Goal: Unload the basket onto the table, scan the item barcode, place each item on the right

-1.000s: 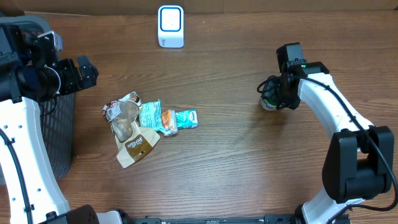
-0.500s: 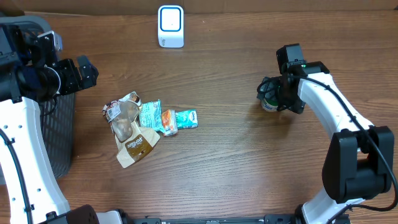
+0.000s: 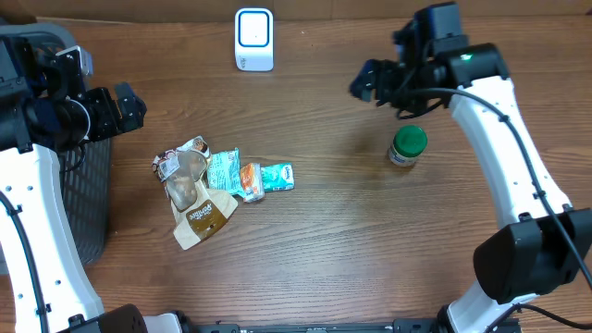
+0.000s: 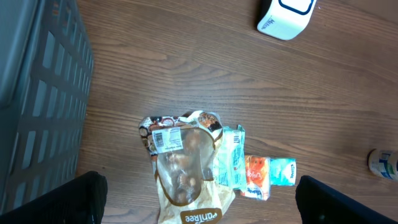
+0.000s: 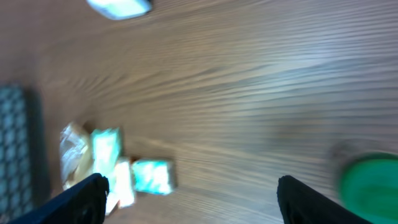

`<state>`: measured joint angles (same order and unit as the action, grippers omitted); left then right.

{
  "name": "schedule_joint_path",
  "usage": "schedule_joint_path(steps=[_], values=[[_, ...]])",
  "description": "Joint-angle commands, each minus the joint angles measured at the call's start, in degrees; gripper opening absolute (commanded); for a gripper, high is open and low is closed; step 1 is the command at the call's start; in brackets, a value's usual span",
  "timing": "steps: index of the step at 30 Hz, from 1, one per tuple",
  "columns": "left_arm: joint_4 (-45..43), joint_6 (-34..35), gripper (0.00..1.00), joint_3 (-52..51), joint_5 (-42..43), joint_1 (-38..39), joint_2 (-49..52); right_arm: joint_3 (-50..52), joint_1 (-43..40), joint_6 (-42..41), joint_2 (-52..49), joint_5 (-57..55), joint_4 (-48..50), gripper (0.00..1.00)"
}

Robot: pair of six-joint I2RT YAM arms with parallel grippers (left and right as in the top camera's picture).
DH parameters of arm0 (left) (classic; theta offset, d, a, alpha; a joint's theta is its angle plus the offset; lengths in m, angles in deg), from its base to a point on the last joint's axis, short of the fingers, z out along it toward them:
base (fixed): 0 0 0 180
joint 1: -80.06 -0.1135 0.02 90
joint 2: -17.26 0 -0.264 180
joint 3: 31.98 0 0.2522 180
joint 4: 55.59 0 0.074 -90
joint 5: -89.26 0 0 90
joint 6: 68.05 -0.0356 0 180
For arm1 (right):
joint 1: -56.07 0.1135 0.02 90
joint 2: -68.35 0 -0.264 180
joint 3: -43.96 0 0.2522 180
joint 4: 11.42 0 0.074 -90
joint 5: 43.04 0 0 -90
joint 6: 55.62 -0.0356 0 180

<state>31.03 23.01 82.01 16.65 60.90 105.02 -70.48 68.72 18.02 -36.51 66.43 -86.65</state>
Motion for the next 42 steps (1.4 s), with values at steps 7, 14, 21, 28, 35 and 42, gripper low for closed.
schedule_joint_path(steps=[7,14,21,28,35,42], values=[[-0.02,-0.90,0.99,0.74,0.04,0.04,-0.07,11.69,10.47,-6.71,-3.41,3.54,10.34,0.57],[-0.02,-0.90,0.99,0.74,0.04,0.04,-0.07,19.61,14.62,-7.58,-5.86,3.56,19.12,0.54],[-0.02,-0.90,1.00,0.74,0.04,0.04,-0.07,20.13,14.93,-4.61,-6.40,3.17,23.87,0.49],[-0.02,-0.90,1.00,0.74,0.04,0.04,-0.07,20.13,17.51,-4.61,-8.33,2.58,29.00,0.48],[-0.02,-0.90,0.99,0.74,0.04,0.04,-0.07,20.13,19.12,-4.66,-12.79,2.08,30.40,0.48],[-0.02,-0.90,0.99,0.74,0.04,0.07,-0.07,20.13,19.12,-4.66,-14.60,2.27,30.12,0.39]])
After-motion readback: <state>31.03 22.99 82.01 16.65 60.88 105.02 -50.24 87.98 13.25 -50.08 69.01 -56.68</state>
